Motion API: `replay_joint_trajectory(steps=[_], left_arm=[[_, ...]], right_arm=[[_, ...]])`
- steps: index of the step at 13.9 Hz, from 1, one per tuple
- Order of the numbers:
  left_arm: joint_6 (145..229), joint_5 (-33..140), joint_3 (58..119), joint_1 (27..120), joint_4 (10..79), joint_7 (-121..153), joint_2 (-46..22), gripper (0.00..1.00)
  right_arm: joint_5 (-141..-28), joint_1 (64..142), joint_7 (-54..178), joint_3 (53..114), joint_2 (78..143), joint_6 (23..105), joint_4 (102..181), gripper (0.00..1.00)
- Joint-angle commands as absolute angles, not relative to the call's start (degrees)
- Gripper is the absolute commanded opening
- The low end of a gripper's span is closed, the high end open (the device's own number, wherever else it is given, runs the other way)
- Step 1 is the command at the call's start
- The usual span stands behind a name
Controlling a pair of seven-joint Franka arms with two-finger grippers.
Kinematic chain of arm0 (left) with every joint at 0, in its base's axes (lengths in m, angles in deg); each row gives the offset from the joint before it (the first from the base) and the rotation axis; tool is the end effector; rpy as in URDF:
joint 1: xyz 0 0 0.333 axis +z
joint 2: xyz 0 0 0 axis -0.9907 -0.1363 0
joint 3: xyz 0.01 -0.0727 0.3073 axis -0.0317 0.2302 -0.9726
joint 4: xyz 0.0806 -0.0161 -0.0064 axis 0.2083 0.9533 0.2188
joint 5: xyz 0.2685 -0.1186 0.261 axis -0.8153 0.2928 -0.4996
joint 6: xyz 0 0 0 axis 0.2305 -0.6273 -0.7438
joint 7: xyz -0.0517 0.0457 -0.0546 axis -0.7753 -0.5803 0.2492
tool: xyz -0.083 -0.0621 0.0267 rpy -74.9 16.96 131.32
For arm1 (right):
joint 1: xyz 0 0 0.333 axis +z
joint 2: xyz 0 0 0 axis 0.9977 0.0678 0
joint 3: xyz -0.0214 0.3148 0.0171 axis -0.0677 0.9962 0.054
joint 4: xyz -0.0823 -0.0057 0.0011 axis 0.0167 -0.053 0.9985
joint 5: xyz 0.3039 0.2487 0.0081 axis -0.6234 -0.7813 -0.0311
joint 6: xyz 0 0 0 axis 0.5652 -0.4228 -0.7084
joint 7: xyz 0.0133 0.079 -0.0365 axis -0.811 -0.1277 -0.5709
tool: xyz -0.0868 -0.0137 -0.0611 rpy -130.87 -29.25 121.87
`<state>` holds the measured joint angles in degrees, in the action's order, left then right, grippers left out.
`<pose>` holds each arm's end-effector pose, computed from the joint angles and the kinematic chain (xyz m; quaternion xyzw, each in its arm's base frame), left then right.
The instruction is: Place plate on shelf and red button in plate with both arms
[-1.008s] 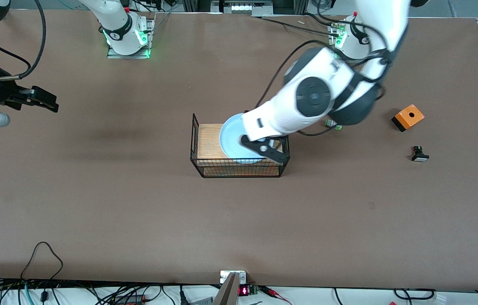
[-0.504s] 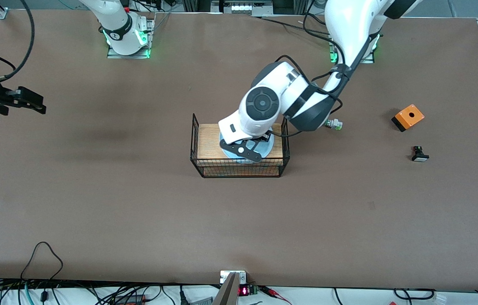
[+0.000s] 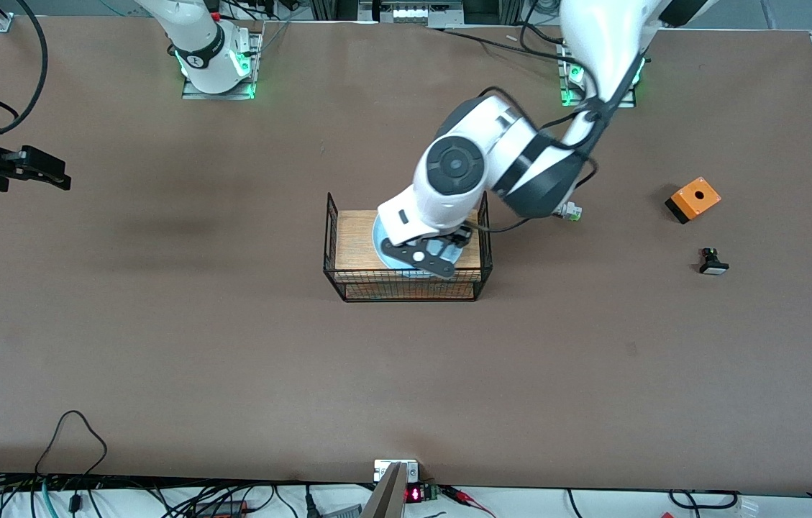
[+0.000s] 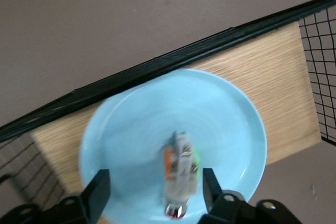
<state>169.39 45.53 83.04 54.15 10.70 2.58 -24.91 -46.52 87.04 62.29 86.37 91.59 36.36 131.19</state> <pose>0.5822 -0.4433 0.4138 0.9837 -0.1593 -0.0665 0.0510 0.5731 -0.0203 0.5856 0.9985 0.0232 -0.0494 0.0079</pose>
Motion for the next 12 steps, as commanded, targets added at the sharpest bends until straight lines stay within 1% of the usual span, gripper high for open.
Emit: replay_joint_trajectory(steps=[1, 3, 5, 6, 7, 8, 9, 11, 12], left_arm=[[160.74, 44.36, 83.27, 59.55, 11.84, 2.78, -17.0, 1.0], [157.38, 44.27, 83.09, 64.56, 11.84, 2.87, -12.78, 1.0], [154.74, 44.27, 83.18, 72.02, 11.66, 4.26, -10.04, 1.0], [154.64, 44.88, 83.18, 75.54, 13.23, 5.84, -8.2, 1.0], [155.51, 44.45, 83.09, 78.27, 18.03, 6.73, -5.05, 1.0], [156.83, 44.45, 82.92, 81.25, 21.38, 8.3, -2.24, 1.0], [159.71, 44.54, 81.18, 82.76, 27.16, 10.84, 1.97, 1.0], [168.58, 44.54, 76.69, 82.43, 40.42, 17.76, 10.76, 1.0], [170.01, 44.45, 75.2, 81.73, 45.19, 22.07, 14.11, 1.0]], right_arm=[[-46.37, 86.38, 61.97, 86.71, 91.83, 36.25, 129.73, 1.0], [-46.28, 86.02, 62.24, 86.35, 91.91, 36.78, 128.95, 1.0], [-46.28, 85.93, 62.33, 86.35, 92.88, 36.96, 128.15, 1.0], [-46.28, 85.85, 62.33, 86.35, 92.97, 36.96, 128.07, 1.0], [-46.37, 85.5, 62.33, 86.35, 93.14, 37.05, 128.06, 1.0], [-46.63, 85.06, 62.07, 86.27, 94.71, 38.09, 127.89, 1.0], [-46.81, 84.36, 61.63, 86.26, 95.16, 38.45, 127.8, 1.0], [-46.98, 84.35, 61.45, 86.35, 95.25, 38.37, 127.8, 1.0], [-46.98, 84.61, 61.36, 86.61, 95.25, 38.45, 127.8, 1.0]])
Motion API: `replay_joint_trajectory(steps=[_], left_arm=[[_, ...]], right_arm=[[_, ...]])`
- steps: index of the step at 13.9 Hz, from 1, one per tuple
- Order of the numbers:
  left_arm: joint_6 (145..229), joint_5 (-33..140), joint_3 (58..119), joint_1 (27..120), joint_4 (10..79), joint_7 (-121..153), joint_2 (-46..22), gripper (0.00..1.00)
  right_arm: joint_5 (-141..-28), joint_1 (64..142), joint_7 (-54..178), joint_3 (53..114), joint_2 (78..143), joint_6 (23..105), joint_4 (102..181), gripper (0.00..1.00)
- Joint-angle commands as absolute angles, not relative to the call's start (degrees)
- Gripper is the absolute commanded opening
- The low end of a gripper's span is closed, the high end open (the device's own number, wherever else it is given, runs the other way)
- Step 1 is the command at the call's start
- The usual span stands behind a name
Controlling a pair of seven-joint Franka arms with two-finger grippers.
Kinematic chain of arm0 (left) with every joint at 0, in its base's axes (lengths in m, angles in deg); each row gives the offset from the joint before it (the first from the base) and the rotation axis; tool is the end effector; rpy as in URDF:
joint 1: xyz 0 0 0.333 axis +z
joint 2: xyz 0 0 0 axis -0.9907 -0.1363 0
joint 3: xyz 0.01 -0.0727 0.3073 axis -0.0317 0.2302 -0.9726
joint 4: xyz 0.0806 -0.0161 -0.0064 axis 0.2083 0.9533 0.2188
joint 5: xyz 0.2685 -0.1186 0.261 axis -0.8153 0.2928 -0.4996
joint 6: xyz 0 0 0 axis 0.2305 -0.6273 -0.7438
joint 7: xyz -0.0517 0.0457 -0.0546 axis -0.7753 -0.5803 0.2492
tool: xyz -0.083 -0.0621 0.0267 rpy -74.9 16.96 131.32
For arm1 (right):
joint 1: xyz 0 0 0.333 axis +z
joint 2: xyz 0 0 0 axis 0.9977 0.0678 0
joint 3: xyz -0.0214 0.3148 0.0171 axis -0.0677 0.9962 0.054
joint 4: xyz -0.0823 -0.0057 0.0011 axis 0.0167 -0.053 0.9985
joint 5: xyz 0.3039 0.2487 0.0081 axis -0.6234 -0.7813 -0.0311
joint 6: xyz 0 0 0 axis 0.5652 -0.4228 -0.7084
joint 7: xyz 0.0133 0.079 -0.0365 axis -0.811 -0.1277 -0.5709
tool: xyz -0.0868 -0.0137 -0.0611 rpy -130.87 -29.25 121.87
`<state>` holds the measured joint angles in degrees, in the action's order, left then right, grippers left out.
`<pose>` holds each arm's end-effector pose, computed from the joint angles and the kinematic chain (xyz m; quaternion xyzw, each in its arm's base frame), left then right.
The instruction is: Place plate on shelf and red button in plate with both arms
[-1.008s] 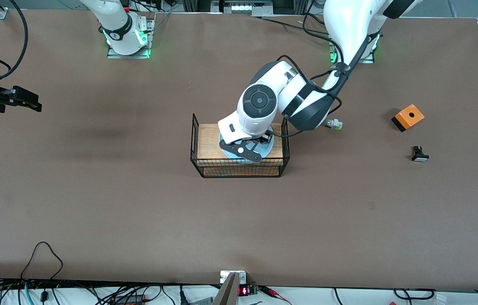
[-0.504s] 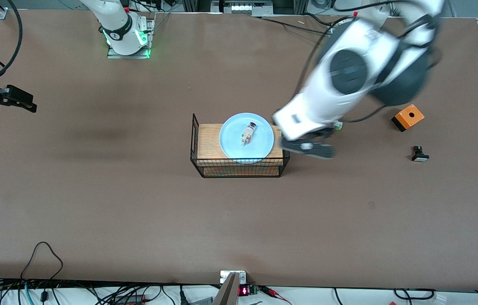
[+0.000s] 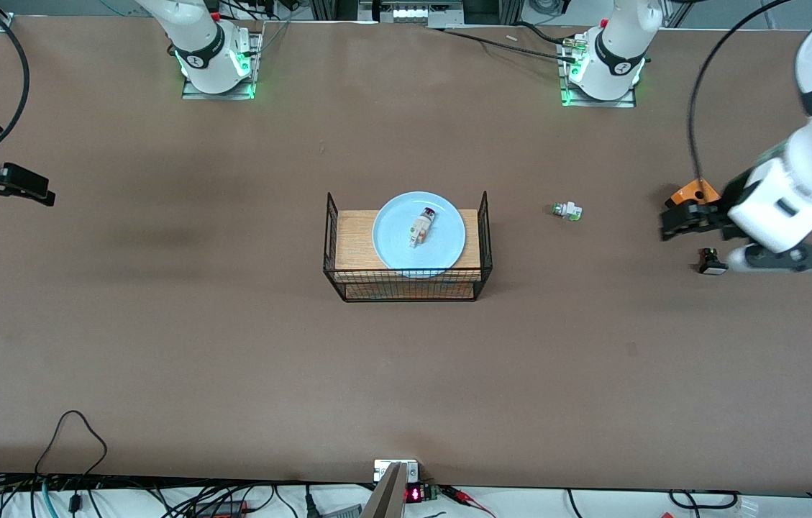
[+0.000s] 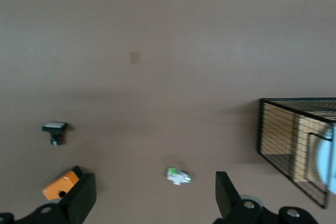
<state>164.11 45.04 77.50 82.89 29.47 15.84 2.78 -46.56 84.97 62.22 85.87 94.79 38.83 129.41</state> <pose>0.6117 -0.0629 0.5713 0.9998 0.0015 -0.0088 0.0150 0.5921 -0.0463 0.5710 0.9991 0.0018 -0.0405 0.0091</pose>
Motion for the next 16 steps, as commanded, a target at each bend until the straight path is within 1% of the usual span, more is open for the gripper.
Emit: replay_joint_trajectory(steps=[1, 4, 11, 16], left_arm=[[170.89, 44.36, 73.88, 79.9, 48.11, 24.55, 16.14, 1.0], [170.81, 42.88, 69.65, 75.85, 48.58, 24.84, 16.34, 1.0], [168.97, 41.55, 70.08, 76.54, 46.56, 23.87, 14.93, 1.0], [166.6, 41.55, 70.08, 76.54, 43.05, 23.7, 12.48, 1.0]], right_arm=[[-46.98, 84.88, 61.36, 86.88, 95.25, 38.46, 127.8, 1.0], [-46.9, 85.06, 61.36, 86.79, 96.22, 38.46, 127.8, 1.0], [-46.81, 85.05, 61.54, 86.7, 96.22, 38.98, 127.63, 1.0], [-46.72, 85.14, 61.62, 86.79, 96.13, 38.98, 127.63, 1.0]])
